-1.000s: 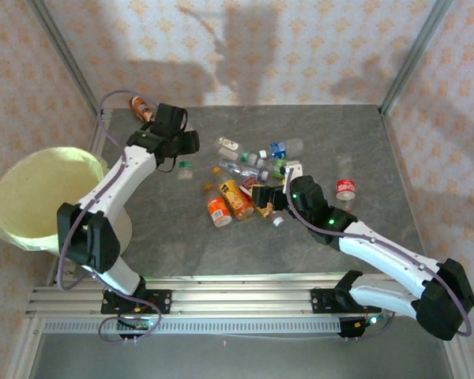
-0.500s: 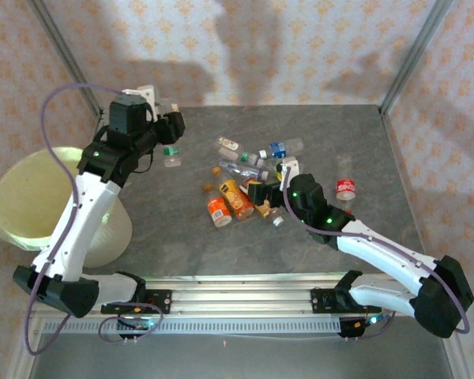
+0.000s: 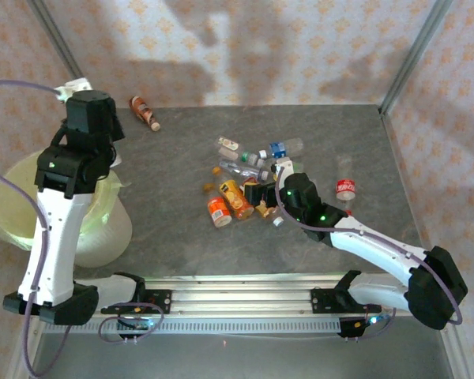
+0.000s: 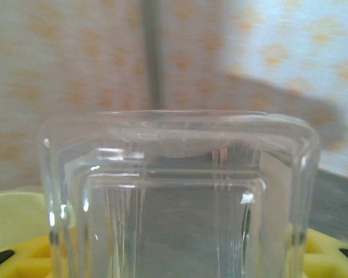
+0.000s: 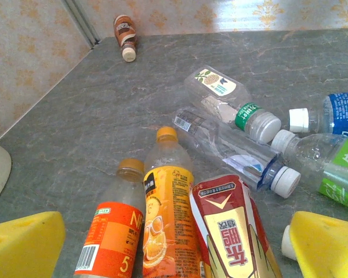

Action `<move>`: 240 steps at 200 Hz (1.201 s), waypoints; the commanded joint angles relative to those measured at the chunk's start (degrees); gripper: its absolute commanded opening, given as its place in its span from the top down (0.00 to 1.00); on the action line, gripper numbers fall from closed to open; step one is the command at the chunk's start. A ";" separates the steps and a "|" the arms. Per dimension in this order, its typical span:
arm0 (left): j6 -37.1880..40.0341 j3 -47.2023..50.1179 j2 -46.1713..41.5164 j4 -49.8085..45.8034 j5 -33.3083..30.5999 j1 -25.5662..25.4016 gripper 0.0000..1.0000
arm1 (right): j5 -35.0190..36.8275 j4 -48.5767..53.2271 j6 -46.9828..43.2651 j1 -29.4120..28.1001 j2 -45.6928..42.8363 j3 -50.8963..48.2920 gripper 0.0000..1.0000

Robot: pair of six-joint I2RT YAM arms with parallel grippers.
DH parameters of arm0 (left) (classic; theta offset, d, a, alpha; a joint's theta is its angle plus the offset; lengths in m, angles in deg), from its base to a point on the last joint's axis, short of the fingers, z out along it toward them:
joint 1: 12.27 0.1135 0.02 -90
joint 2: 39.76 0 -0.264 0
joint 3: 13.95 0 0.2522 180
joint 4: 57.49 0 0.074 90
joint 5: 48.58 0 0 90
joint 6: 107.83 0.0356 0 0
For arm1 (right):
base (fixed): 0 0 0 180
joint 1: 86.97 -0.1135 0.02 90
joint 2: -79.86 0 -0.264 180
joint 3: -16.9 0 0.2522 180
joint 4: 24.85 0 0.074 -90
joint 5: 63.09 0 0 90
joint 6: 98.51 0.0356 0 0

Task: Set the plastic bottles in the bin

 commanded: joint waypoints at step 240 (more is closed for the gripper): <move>5.73 26.98 -6.45 0.23 28.72 49.16 0.45 | -2.12 -0.04 -0.61 -0.23 5.80 4.18 0.01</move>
